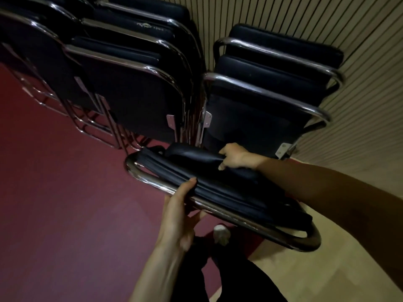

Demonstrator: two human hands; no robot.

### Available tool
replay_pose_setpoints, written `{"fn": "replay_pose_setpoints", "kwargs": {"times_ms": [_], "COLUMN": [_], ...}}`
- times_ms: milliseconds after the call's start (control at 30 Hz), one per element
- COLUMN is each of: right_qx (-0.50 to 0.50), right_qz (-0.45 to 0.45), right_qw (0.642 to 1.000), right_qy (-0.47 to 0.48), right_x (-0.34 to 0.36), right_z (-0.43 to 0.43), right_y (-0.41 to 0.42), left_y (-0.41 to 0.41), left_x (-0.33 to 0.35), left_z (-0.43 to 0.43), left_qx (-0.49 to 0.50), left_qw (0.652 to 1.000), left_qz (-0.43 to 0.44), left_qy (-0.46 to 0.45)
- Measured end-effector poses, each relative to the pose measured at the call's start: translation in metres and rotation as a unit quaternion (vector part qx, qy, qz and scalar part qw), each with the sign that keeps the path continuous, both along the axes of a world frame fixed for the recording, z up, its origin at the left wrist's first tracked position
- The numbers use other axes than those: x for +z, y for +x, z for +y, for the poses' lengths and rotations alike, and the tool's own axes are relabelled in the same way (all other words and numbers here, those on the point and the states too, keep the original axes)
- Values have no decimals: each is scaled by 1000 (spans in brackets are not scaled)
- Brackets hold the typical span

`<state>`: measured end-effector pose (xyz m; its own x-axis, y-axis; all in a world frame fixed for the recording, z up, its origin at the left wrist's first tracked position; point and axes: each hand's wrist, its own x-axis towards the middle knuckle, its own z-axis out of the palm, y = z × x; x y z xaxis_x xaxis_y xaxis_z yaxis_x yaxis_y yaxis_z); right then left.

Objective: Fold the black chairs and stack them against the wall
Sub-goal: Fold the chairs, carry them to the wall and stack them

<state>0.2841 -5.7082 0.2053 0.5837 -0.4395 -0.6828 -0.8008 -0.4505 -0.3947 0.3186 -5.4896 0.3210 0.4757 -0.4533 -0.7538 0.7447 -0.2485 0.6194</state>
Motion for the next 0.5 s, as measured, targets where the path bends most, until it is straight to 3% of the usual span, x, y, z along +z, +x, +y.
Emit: {"fn": "replay_pose_setpoints", "kwargs": {"times_ms": [267, 500], "right_qx": [23, -8], "right_qz": [31, 10], "right_qw": [999, 998], "right_qy": [-23, 63], "right_x": [-36, -16], "right_z": [-19, -28], "right_y": [-12, -14], "left_y": [-18, -6], "left_x": [-26, -30], "left_z": [-17, -42], "left_qx": [-11, -7], "left_qw": [999, 999], "left_qz": [32, 35], "left_qy": [31, 34]}}
